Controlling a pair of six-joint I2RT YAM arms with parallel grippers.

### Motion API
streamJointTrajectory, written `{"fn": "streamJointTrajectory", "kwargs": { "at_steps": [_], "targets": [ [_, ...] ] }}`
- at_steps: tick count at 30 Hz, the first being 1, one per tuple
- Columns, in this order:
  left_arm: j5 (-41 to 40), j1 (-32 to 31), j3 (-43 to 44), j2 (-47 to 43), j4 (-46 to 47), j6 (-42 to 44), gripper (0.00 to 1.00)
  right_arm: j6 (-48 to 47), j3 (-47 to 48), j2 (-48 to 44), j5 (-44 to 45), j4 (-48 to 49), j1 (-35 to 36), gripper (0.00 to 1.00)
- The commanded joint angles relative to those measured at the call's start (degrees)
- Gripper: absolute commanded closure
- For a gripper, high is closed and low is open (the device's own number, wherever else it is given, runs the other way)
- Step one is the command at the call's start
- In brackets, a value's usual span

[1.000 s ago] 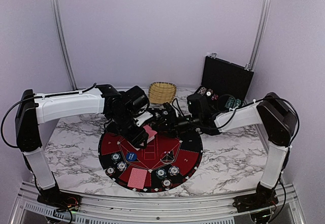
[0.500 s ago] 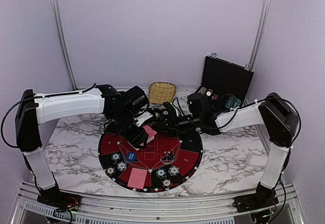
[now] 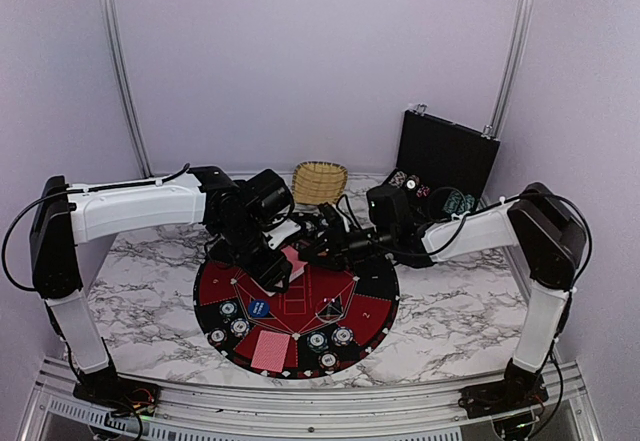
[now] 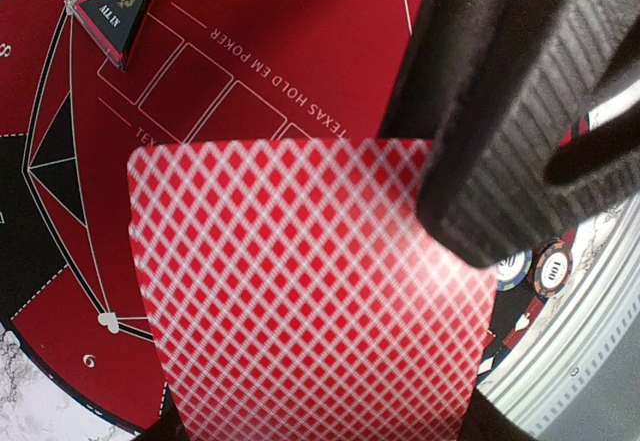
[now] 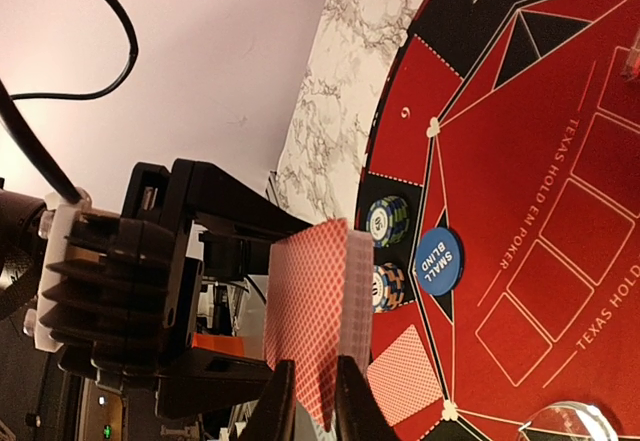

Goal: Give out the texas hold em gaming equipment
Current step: Pick up the poker card from the face-down deck piles.

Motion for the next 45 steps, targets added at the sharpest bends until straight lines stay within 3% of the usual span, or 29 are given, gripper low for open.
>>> {"fn": "streamJointTrajectory", "kwargs": {
  "at_steps": [1,7,24,42,45],
  "targets": [
    [-0.2,0.3,0.5,-1.1,-0.5,0.0,0.44,-0.6,1.0,0.7,0.2,-1.1,0.0,0.89],
    [-0.1,0.4,0.3,-1.3,-0.5,0.1,0.44,-0.8,1.0,0.4,0.6,-1.8,-0.7,1.0],
    [-0.4,0.5,-0.3,-1.7,-0.3,-0.1,0.44,0.7,-0.3,-1.5,0.3,0.0,-2.6,1.0],
    [-0.2,0.5,-0.1,-1.7,-0.2,-0.2,0.44,-1.1,1.5,0.0,-0.6,-1.0,-0.1,1.0],
    [-0.2,0.5,-0.1,-1.7,-0.2,-0.2,0.44,-1.3,1.5,-0.2,-0.4,-1.3,-0.1,0.94]
  ]
}}
